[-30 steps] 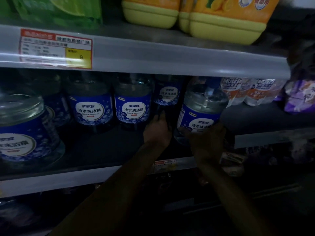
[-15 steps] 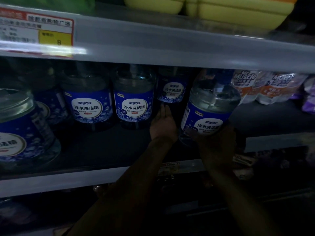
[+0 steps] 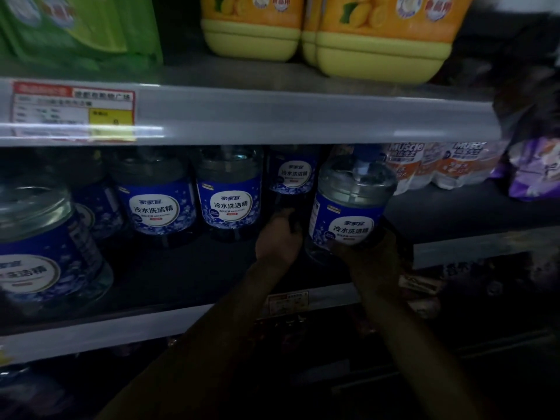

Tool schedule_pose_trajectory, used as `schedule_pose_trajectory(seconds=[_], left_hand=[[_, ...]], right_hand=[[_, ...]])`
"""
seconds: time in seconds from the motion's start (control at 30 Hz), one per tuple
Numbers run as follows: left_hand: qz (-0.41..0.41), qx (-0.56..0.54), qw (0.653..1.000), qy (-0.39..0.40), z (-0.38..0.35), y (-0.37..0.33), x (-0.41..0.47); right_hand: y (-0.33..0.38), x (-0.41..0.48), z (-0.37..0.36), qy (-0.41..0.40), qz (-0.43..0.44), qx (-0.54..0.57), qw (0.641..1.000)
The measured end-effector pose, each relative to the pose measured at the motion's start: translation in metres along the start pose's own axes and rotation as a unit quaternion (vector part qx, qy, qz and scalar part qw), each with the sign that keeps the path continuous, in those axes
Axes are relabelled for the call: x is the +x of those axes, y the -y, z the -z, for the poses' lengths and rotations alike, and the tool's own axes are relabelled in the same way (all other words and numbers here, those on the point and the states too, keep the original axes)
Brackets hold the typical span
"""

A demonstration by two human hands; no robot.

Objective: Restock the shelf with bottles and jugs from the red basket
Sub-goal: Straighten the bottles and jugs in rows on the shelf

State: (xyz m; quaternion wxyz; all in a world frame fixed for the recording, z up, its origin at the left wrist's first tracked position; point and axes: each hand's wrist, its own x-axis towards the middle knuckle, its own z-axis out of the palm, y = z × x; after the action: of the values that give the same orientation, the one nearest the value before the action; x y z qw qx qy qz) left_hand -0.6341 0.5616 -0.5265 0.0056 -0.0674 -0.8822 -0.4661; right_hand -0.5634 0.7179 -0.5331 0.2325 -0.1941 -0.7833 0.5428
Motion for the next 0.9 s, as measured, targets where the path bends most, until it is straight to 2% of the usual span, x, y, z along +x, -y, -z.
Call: schedule_pose_trajectory(seconds=[0.07,0.17,0.3,0.43,0.67,0.8,0.9], left_hand=[[-0.003,-0.062,0.998,0.017,0.003,-0.005,-0.011],[0.0,-0.163,0.984,0.066,0.009,-0.016,-0.028],[-0.014,-0.192,0.975,0.113,0.017,-0.024,-0.044],[-0.022,-0.185,0.978,0.095,0.02,-0.018,-0.053],[0.032,-0.129,0.991,0.015,0.035,-0.006,-0.052],[0.091,-0.179,0.98,-0.005,0.041,0.0,-0.046],[0.11,-0.242,0.964,-0.008,0.042,0.001,-0.046]], right_hand=[[0.003,-0.002,0.005,0.023,-0.006,0.039,0.999],[0.006,0.0,0.017,0.061,-0.006,0.038,0.997],[0.008,0.0,0.029,0.089,0.003,0.002,0.996],[0.019,0.0,0.028,0.105,-0.01,0.015,0.994],[0.026,-0.002,-0.015,0.109,0.014,0.029,0.994],[0.026,-0.004,-0.039,0.082,0.03,0.036,0.996],[0.03,-0.003,-0.052,0.051,0.004,0.037,0.998]])
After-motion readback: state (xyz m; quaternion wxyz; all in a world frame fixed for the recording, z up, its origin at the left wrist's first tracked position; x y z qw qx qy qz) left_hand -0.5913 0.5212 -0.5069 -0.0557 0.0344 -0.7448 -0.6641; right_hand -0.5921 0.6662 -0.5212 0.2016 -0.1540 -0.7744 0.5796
